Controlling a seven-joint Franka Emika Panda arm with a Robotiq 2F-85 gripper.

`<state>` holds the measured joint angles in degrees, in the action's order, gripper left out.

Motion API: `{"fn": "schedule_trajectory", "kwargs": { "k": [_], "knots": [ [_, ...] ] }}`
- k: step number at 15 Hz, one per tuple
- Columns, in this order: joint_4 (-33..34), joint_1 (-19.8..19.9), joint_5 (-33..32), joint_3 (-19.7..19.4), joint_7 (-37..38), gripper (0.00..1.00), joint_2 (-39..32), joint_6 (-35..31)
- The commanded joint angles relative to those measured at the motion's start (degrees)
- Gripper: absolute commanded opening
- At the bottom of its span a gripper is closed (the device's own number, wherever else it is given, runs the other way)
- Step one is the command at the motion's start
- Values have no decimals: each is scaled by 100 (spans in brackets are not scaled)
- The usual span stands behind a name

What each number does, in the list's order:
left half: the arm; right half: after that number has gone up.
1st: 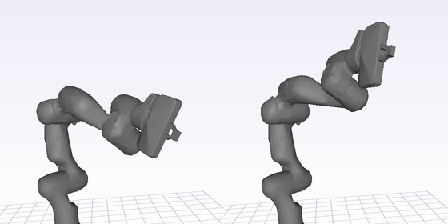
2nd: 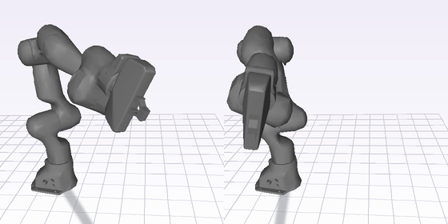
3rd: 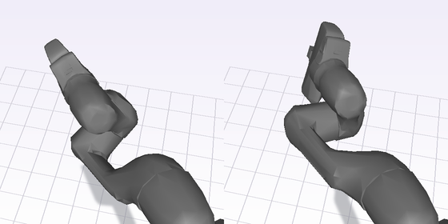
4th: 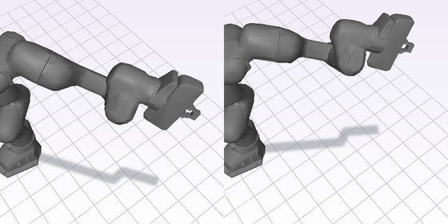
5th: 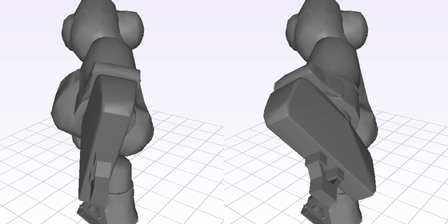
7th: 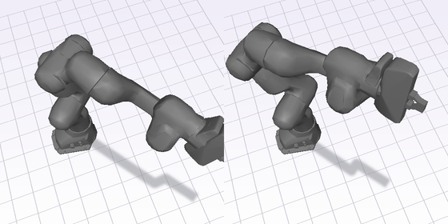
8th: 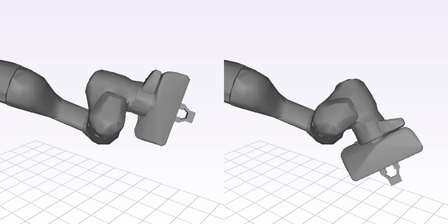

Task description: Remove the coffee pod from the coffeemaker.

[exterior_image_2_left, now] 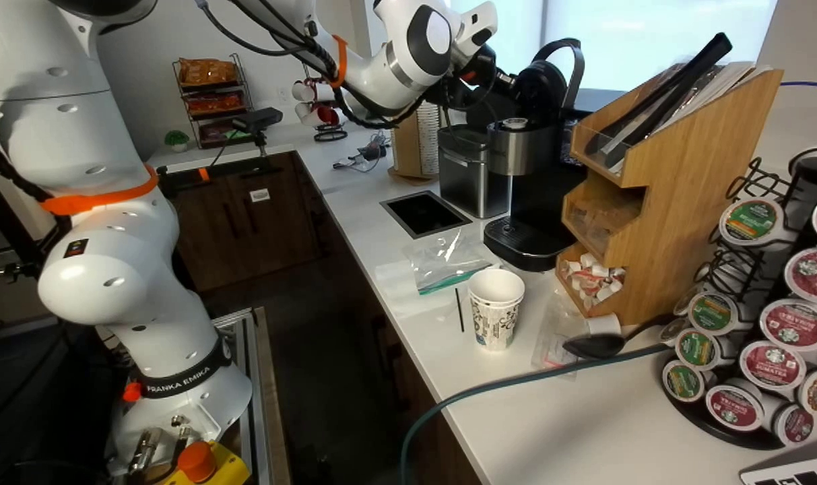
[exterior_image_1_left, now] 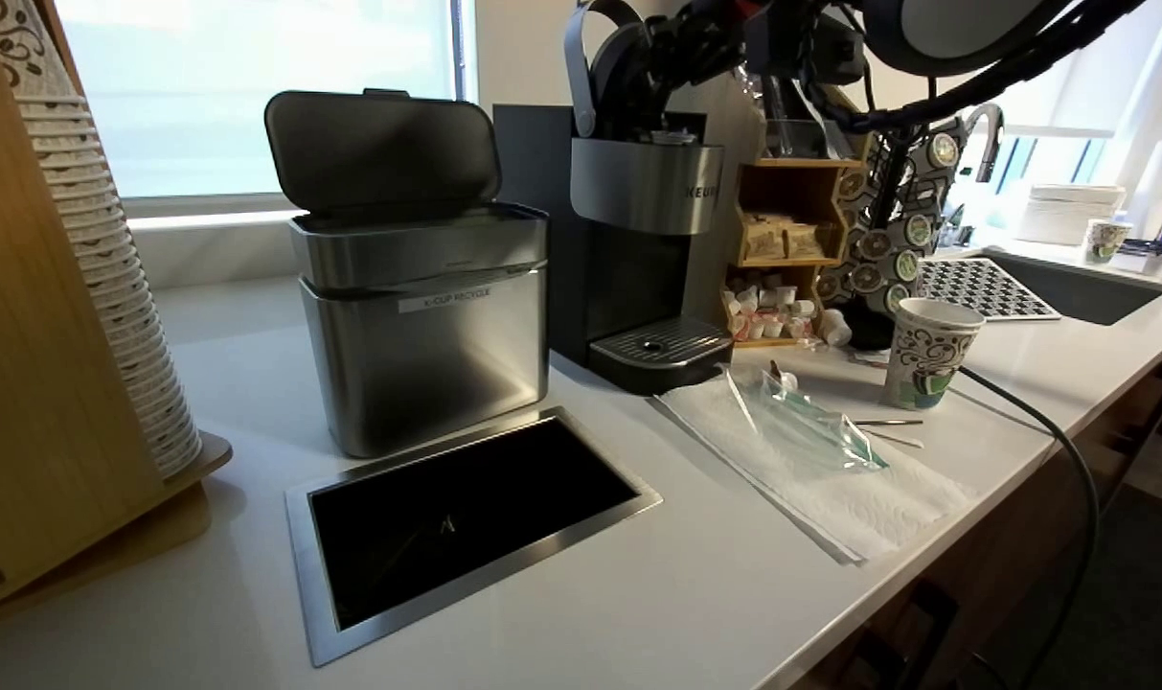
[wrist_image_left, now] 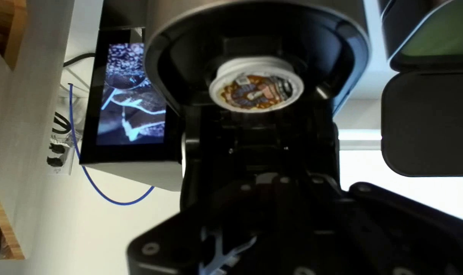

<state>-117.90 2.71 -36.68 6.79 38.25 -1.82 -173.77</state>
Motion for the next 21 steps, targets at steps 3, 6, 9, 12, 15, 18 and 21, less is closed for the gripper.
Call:
{"fn": "schedule_trajectory", "kwargs": {
  "k": [3, 6, 9, 12, 15, 18, 21],
  "knots": [
    [-55, 48, -692, -115, 740, 38, 344, 471],
    [-134, 70, -936, -119, 1079, 61, 446, 883],
    [-252, 21, -637, -84, 921, 83, 438, 1103],
    [-329, 8, -576, -65, 885, 100, 423, 1221],
    [-363, 12, -596, -63, 906, 100, 399, 1218],
    [-378, 5, -560, -58, 866, 100, 375, 1232],
    [-334, 2, -606, -59, 885, 93, 297, 1175]
  ]
}}
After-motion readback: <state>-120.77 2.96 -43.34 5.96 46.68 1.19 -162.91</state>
